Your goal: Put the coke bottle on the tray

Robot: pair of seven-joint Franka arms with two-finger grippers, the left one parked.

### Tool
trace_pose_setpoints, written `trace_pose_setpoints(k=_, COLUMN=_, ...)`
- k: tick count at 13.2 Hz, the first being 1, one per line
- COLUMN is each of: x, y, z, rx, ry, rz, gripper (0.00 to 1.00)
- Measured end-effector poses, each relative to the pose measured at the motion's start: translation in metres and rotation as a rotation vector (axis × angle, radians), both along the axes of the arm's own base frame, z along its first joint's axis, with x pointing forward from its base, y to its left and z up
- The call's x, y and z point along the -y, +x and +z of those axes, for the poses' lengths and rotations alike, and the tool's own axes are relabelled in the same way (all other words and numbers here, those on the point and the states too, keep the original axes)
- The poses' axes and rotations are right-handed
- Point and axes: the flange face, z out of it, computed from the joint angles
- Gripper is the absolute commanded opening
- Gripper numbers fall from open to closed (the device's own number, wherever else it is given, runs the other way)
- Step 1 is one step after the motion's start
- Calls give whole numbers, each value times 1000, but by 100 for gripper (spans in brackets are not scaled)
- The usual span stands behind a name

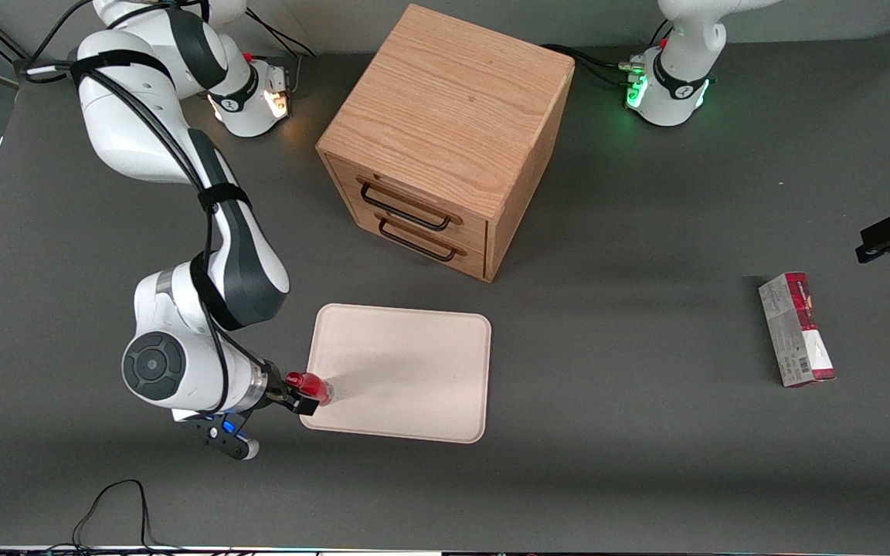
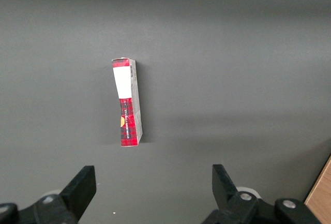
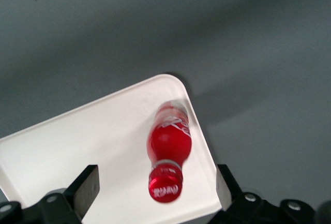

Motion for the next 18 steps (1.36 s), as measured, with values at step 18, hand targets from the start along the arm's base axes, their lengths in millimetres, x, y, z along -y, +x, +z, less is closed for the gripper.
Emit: trace_pose_setpoints(k=18, x=161, y=-229, z=193, rx=-64, ry=3, rz=360, gripper=100)
